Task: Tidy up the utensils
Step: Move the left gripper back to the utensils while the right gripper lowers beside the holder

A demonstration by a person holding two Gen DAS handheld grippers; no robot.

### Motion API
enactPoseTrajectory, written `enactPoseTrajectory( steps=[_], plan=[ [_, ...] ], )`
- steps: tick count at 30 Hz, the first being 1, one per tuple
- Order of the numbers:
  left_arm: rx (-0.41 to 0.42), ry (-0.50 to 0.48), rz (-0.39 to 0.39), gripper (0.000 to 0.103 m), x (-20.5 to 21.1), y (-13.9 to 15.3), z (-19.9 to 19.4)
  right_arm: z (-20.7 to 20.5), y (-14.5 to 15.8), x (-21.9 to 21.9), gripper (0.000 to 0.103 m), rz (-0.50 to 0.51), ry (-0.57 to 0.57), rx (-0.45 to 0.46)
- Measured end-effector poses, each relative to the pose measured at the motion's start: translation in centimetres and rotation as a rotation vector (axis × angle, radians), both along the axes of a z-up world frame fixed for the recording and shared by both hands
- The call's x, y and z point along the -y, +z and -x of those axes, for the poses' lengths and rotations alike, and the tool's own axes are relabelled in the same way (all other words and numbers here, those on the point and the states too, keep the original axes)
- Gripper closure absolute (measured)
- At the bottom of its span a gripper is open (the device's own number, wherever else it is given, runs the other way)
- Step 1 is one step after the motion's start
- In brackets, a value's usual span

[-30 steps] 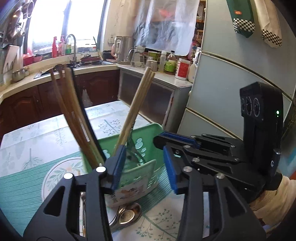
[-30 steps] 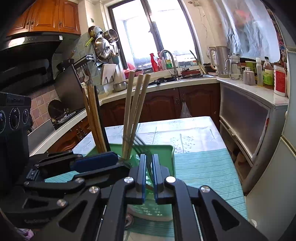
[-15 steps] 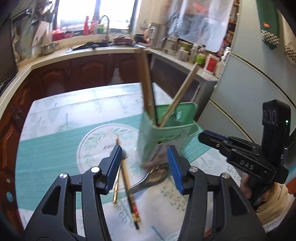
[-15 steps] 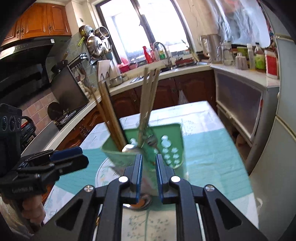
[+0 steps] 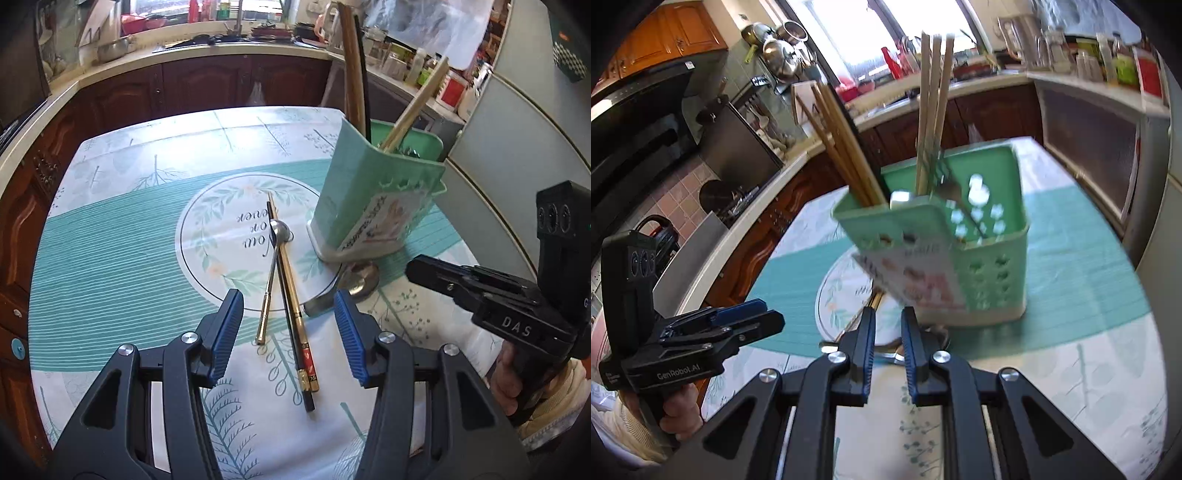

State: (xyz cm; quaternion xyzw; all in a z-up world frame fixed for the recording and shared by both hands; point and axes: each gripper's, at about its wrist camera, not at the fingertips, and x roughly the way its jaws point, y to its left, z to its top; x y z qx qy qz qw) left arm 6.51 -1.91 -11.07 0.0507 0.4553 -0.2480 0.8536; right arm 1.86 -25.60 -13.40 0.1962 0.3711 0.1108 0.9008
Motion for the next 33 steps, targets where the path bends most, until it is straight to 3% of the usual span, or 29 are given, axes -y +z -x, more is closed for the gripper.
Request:
enactPoseTrajectory(
  steps=[5,13,15,17,26,33],
  plan=[
    [-0.012,-0.035,-0.039,0.055,1.8,-1.0,-0.6,-0.3,-2.2,-1.0,0.089,-0.036,0.027,-0.081],
    [-0.127,0.030,-0.014,0.058,0.7,-2.4,-4.9,-1.5,-5.4,-1.9,0.089,-0.248,0.069,-0.215],
    [-0.159,0.031,-0.020,0.060,0.7,-2.9,-6.0,-1.8,-6.1,-2.1,0.085,-0.319,0.062,-0.238],
    [-0.184,0.040,-0.037,0.064,0.8,-3.5,-7.1,-2.2,-7.1,-2.1,0.072,-0.410,0.041,-0.257],
    [-0.186,0.022,-0.044,0.065,1.1,-3.7,-7.8,-2.7,-13.3,-1.4,0.071,-0.873,-0.134,-0.378],
    [-0.167,0.010,-0.061,0.065,1.3,-3.1,-8.1,-2.5,-14.0,-1.5,0.073,-0.956,-0.260,-0.332]
  ],
)
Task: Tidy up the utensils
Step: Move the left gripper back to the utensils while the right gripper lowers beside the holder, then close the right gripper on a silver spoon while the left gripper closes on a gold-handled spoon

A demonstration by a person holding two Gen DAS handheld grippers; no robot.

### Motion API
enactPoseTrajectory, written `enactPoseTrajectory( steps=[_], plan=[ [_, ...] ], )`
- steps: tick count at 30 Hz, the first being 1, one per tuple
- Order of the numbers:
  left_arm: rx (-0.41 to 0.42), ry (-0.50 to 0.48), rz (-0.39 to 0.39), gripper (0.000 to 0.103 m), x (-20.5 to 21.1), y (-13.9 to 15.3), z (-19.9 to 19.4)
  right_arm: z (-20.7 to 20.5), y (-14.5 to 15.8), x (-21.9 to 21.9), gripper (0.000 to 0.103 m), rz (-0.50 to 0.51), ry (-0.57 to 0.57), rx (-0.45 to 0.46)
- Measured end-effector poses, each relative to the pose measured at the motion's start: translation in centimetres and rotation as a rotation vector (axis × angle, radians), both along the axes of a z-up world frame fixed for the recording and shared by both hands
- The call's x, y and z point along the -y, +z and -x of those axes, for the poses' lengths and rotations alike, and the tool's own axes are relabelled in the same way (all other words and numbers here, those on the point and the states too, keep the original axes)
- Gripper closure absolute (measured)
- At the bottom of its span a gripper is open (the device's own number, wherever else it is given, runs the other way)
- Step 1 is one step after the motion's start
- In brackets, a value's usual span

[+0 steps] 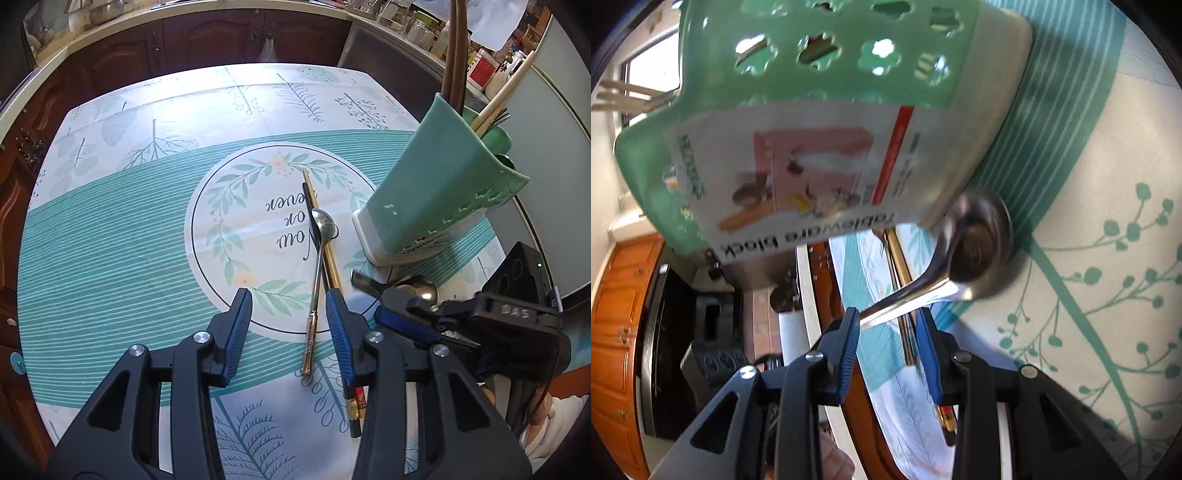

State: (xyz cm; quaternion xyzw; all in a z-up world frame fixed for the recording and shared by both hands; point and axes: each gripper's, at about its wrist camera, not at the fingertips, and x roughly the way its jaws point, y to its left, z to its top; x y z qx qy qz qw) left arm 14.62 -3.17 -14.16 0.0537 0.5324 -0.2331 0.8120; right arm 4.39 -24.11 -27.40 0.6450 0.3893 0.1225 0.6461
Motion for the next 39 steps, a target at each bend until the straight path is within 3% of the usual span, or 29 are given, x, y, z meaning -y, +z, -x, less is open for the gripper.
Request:
enactPoseTrajectory(
  steps=[5,7,10,12,14,17,22,32,39],
  plan=[
    [0.006,-0.011,-0.001,0.065,0.1,0.2,-0.1,0.7,-1.2,0.3,0.103,0.020,-0.045,-0.113],
    [0.003,-0.010,-0.007,0.065,0.1,0.1,-0.1,0.8,-0.9,0.5,0.103,0.071,-0.014,-0.123],
    [-0.006,-0.007,-0.011,0.065,0.0,-0.4,-0.2,0.6,1.1,0.2,0.099,0.246,0.090,-0.093],
    [-0.010,-0.005,-0.012,0.065,0.0,-0.6,-0.1,0.4,2.6,-0.4,0.092,0.382,0.166,-0.065],
    [-0.014,-0.005,-0.011,0.065,-0.2,-0.8,0.0,0.4,4.1,-0.9,0.079,0.501,0.213,-0.017],
    [-0.021,-0.002,-0.012,0.065,-0.4,-1.1,0.2,0.5,6.6,-1.6,0.076,0.697,0.270,0.057],
    [-0.030,0.007,-0.005,0.065,-1.0,-1.5,0.4,1.5,9.2,-2.3,0.076,0.906,0.342,0.139],
    [-0.044,-0.007,-0.016,0.065,-0.8,-2.2,0.4,0.8,7.3,2.2,0.076,0.902,0.227,0.045],
    [-0.058,-0.033,-0.032,0.065,0.3,-2.6,-0.2,-0.7,5.7,2.0,0.076,0.860,0.219,0.042]
  ],
)
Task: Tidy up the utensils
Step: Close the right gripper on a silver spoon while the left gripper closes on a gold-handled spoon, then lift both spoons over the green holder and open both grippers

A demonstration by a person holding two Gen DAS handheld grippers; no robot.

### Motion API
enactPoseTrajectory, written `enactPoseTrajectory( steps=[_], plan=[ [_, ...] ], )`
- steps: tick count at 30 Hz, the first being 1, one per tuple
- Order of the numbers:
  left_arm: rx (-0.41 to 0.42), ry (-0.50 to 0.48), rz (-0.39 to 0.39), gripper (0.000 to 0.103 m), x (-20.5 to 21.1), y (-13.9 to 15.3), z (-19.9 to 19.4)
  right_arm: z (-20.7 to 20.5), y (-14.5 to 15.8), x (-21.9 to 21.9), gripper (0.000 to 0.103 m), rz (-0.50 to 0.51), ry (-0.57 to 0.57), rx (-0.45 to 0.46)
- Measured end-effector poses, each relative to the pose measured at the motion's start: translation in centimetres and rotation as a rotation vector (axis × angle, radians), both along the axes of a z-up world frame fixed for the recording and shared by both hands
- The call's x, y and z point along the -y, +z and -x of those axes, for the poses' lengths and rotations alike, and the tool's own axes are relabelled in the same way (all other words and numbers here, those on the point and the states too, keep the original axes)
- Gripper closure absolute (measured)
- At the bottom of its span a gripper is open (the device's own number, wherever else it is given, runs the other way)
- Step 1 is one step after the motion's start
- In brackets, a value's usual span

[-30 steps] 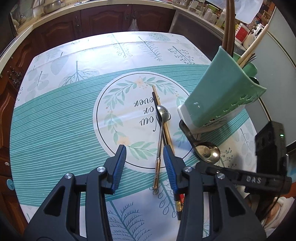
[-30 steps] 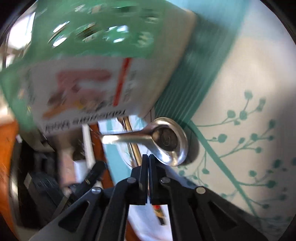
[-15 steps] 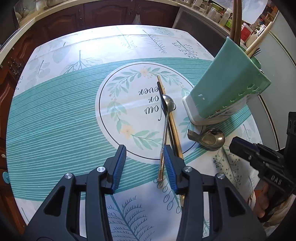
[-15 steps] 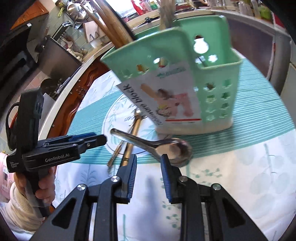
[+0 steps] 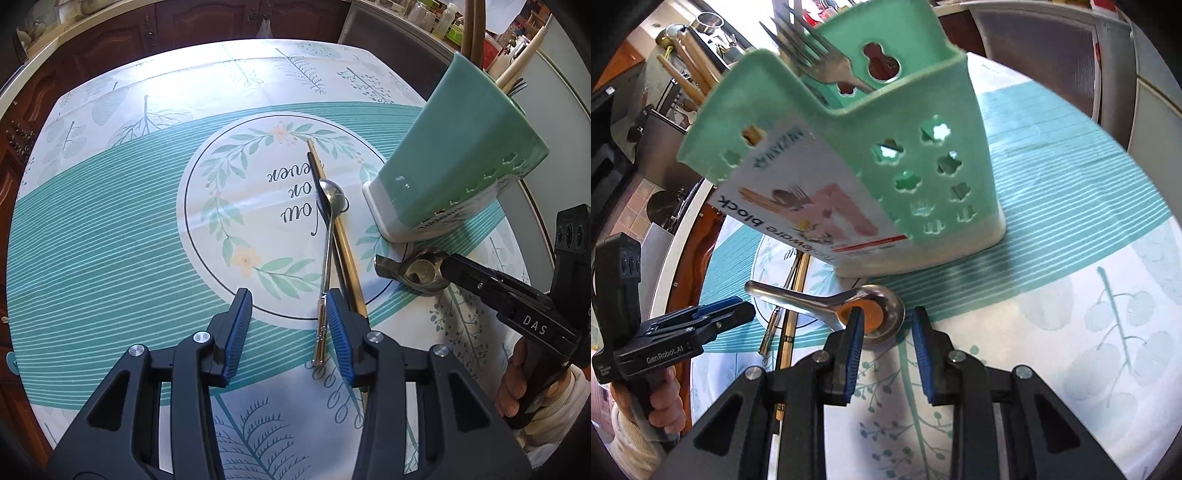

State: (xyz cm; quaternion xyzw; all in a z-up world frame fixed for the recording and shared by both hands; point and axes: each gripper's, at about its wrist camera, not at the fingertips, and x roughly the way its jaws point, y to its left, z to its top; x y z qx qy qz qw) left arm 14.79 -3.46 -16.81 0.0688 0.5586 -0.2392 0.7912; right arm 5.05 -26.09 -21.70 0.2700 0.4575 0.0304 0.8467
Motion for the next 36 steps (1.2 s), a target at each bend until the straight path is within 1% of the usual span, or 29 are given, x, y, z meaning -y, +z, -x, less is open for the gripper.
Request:
enactPoseTrajectory(
  steps=[3,4,5,6,9,11,12,14,16,19,23,26,28,31,32,33,35,36],
  plan=[
    [-0.003,-0.024,-0.018,0.065,0.6,-0.3,-0.1,0.0,-0.2,-0.2,0.077,-0.004,0.001,0.029],
    [-0.005,-0.033,-0.023,0.065,0.8,-0.4,-0.1,0.0,-0.3,-0.2,0.084,-0.002,-0.003,0.036],
    [-0.005,-0.043,-0.031,0.065,1.1,-0.4,-0.1,0.0,-0.3,-0.2,0.099,0.005,-0.005,0.034],
    [-0.006,-0.053,-0.036,0.065,1.3,-0.5,-0.2,-0.2,-0.5,-0.3,0.100,0.010,0.001,0.024],
    [-0.017,-0.085,-0.052,0.065,2.1,-0.8,-0.4,0.2,-0.4,-0.1,0.101,0.004,0.005,0.043],
    [-0.027,-0.108,-0.060,0.074,2.8,-0.9,-0.6,0.7,0.1,0.2,0.102,0.015,0.001,0.068],
    [-0.034,-0.116,-0.065,0.076,3.1,-1.0,-0.7,0.9,0.3,0.3,0.102,0.020,-0.002,0.074],
    [-0.053,-0.133,-0.081,0.086,3.9,-1.3,-1.2,1.4,0.8,1.0,0.102,0.016,-0.012,0.092],
    [-0.062,-0.149,-0.107,0.091,4.6,-1.4,-1.6,1.8,1.2,1.6,0.102,0.014,-0.018,0.103],
    [-0.084,-0.178,-0.137,0.092,5.6,-1.6,-2.3,2.4,1.8,2.1,0.102,0.017,-0.021,0.113],
    [-0.091,-0.222,-0.211,0.092,7.4,-1.7,-3.2,2.9,2.0,2.1,0.101,0.015,-0.015,0.117],
    [-0.111,-0.250,-0.273,0.092,8.6,-1.8,-3.9,3.2,2.1,2.3,0.101,0.002,-0.011,0.116],
    [-0.127,-0.266,-0.300,0.092,9.4,-1.9,-4.3,3.5,2.1,2.3,0.101,-0.004,-0.011,0.118],
    [-0.174,-0.267,-0.310,0.093,9.9,-2.1,-5.1,3.7,2.0,2.7,0.101,-0.013,-0.007,0.114],
    [-0.169,-0.266,-0.323,0.101,9.9,-2.1,-5.2,3.7,2.0,2.7,0.101,-0.016,-0.005,0.114],
    [-0.163,-0.267,-0.330,0.101,10.0,-2.0,-5.3,3.7,2.0,2.8,0.101,-0.018,-0.003,0.114],
    [-0.149,-0.262,-0.306,0.101,9.5,-1.7,-5.0,3.9,2.1,3.0,0.101,-0.018,0.001,0.119],
    [-0.126,-0.259,-0.309,0.101,9.2,-1.5,-4.5,3.9,2.3,2.9,0.101,-0.014,0.005,0.124]
  ],
)
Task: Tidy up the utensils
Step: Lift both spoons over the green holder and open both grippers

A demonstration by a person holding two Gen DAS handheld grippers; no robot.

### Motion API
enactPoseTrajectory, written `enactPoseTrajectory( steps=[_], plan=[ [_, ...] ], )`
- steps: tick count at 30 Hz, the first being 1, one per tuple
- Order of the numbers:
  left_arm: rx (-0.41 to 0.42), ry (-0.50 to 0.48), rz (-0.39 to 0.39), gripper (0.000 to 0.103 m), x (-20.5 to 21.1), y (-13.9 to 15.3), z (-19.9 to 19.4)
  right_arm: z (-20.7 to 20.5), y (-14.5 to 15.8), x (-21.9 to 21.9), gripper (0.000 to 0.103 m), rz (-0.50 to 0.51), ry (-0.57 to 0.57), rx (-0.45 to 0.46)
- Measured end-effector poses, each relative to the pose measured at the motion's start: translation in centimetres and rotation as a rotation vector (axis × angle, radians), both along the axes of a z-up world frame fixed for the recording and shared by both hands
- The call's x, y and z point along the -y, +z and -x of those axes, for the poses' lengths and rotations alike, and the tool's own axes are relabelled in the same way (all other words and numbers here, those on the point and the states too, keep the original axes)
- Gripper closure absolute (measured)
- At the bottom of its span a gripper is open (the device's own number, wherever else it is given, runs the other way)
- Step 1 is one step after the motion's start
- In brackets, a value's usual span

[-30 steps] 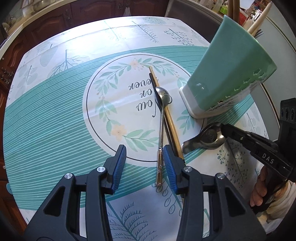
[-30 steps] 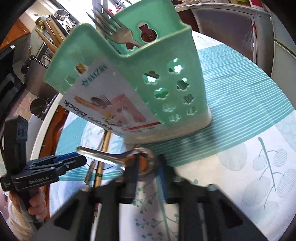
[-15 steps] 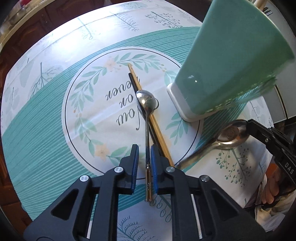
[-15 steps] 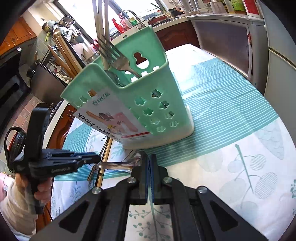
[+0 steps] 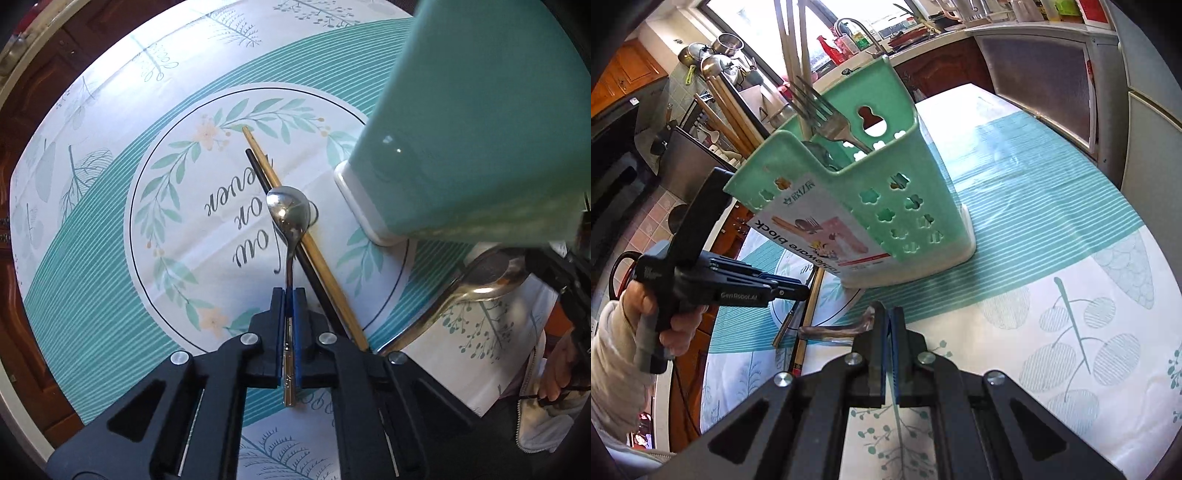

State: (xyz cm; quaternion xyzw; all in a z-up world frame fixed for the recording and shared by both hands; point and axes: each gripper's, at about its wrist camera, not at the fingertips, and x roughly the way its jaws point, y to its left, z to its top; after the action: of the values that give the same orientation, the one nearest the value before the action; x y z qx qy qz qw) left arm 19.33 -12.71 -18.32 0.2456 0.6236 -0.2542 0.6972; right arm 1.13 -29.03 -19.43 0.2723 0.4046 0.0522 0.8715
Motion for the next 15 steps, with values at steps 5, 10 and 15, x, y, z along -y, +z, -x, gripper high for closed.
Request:
enactPoseTrajectory(
  steps=[5,10,15],
  plan=[
    [0.094,0.038,0.127,0.102,-1.9,2.8,2.8,0.7,2.3,-0.3,0.101,0.054,0.025,0.066],
    [0.224,0.044,0.256,0.101,-3.8,7.8,6.9,1.7,5.3,-0.7,0.101,0.150,0.040,0.128],
    [0.393,0.031,0.438,0.101,-3.9,15.1,11.5,3.2,9.3,-0.9,0.101,0.303,0.012,0.203]
  ],
)
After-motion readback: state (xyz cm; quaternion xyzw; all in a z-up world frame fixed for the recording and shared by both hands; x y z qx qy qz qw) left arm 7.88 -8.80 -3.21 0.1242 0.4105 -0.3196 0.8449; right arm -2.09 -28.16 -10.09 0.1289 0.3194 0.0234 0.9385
